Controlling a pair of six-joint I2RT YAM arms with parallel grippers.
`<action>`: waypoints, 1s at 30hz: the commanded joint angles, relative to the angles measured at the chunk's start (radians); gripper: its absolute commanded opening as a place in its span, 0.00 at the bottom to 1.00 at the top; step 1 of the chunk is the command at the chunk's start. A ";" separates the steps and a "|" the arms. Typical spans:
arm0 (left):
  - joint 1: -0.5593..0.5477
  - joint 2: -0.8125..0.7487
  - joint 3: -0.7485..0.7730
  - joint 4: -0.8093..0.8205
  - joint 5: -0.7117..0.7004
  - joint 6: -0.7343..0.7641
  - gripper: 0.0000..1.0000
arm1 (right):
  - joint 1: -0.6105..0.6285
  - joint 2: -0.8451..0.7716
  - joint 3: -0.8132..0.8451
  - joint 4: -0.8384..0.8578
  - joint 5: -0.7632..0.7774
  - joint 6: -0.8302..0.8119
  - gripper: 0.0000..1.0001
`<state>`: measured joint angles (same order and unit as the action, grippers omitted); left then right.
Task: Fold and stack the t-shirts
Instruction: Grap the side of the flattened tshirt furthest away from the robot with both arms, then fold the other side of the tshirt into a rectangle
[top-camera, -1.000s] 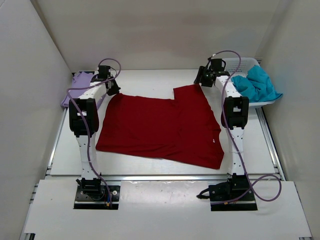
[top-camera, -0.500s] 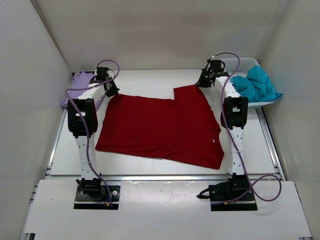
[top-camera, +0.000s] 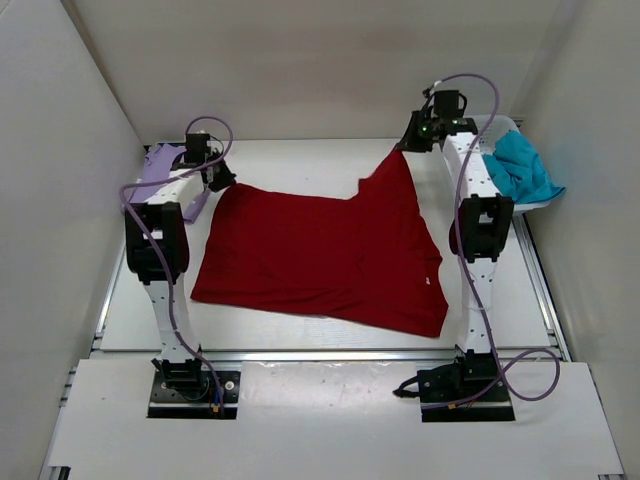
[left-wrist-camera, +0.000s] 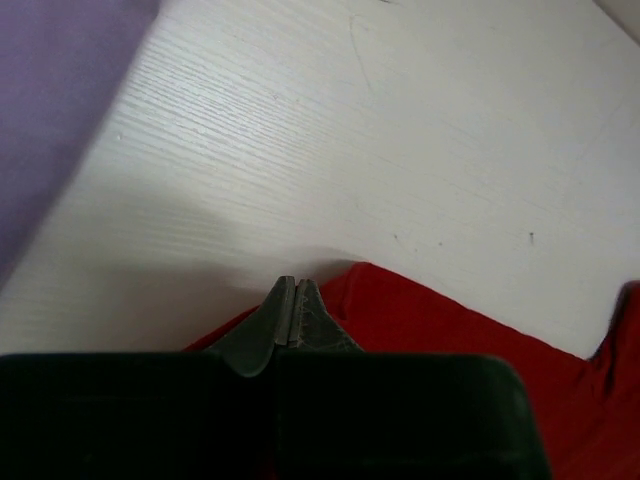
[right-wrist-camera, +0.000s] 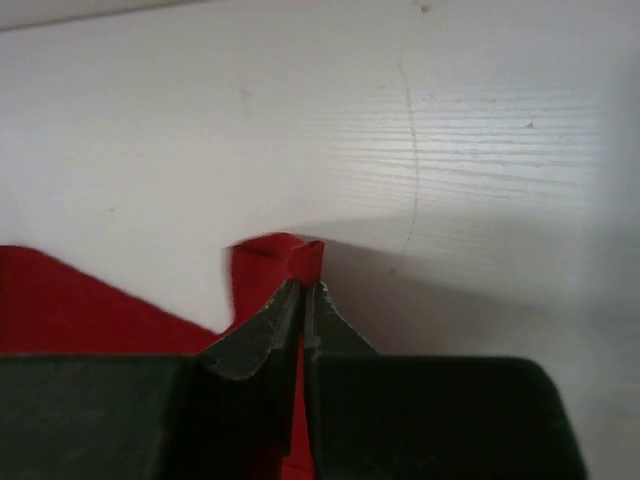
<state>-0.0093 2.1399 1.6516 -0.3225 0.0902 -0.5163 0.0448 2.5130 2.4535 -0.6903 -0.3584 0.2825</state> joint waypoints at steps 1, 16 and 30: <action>0.008 -0.112 -0.038 0.068 0.051 -0.044 0.00 | -0.017 -0.169 0.010 -0.058 -0.024 -0.031 0.00; 0.060 -0.227 -0.225 0.109 0.094 -0.057 0.00 | 0.052 -0.615 -0.754 0.126 0.081 -0.052 0.00; 0.104 -0.344 -0.329 0.099 0.106 -0.033 0.00 | 0.058 -1.028 -1.301 0.417 0.133 0.083 0.00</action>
<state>0.0822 1.8870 1.3430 -0.2356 0.1852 -0.5663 0.0902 1.6169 1.2091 -0.4282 -0.2596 0.3161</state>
